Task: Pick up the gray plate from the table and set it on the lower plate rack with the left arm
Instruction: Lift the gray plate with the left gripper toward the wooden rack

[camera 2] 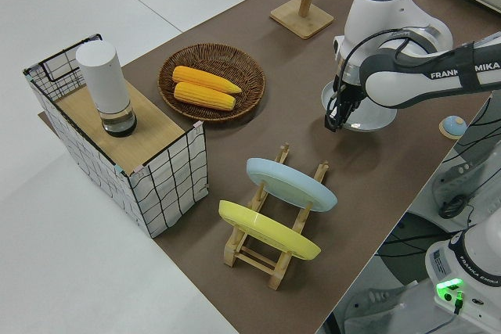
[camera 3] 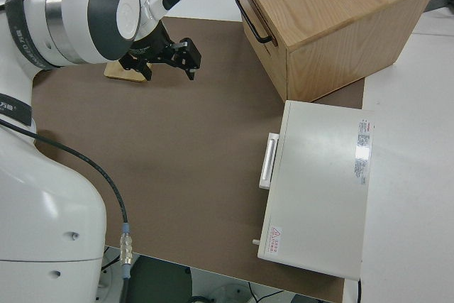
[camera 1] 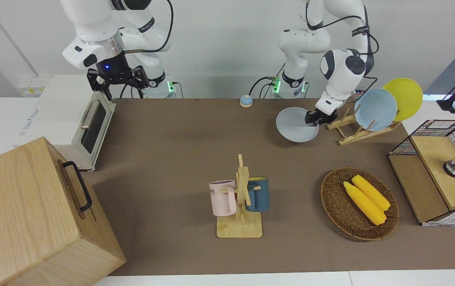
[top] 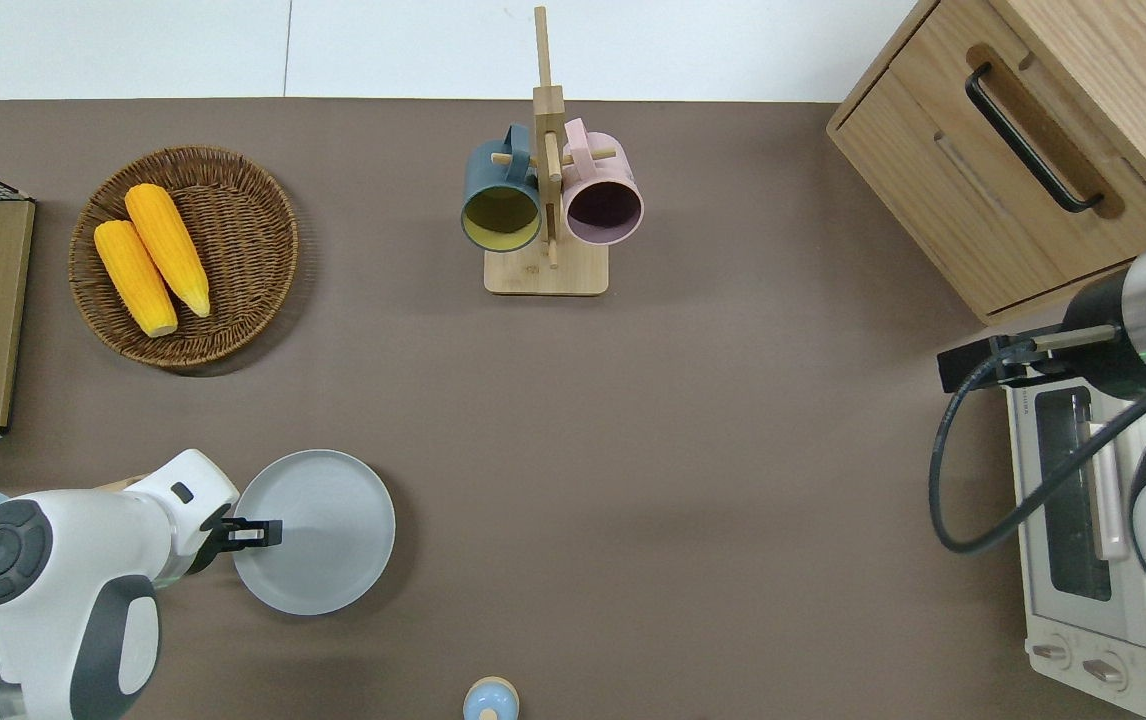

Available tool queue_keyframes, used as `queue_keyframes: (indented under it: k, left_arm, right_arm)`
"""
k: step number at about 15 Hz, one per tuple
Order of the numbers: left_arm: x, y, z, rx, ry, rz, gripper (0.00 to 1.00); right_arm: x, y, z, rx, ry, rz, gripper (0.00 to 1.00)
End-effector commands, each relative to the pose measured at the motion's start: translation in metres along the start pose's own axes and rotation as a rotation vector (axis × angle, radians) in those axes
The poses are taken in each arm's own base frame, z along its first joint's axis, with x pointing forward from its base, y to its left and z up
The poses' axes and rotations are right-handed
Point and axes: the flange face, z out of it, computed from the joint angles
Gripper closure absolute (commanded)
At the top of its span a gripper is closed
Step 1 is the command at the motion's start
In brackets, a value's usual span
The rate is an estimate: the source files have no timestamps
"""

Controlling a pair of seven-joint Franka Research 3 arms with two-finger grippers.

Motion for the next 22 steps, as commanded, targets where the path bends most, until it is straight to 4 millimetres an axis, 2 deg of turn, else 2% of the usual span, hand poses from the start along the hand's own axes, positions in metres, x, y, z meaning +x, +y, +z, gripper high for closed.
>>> queue_keyframes:
  k: [1, 9, 15, 18, 22]
  left_arm:
    - [0.005, -0.002, -0.054, -0.017, -0.023, -0.016, 1.0]
    - [0.011, -0.02, -0.167, -0.015, -0.073, -0.042, 1.0]
    - [0.006, -0.026, -0.21, 0.09, -0.082, -0.032, 1.0]
    - [0.004, -0.031, -0.225, 0.158, -0.071, -0.035, 1.0]
    - [0.002, -0.035, -0.234, 0.382, -0.07, -0.044, 1.0]
  right_arm:
    - [-0.003, 0.002, -0.004, -0.002, -0.003, 0.016, 0.017]
    - [-0.002, 0.001, -0.005, -0.002, -0.001, 0.014, 0.017]
    - [-0.003, 0.001, -0.004, -0.002, -0.003, 0.014, 0.017]
    - [-0.002, 0.001, -0.004, -0.002, -0.004, 0.014, 0.017]
    - [-0.003, 0.001, -0.004, -0.002, -0.003, 0.014, 0.017]
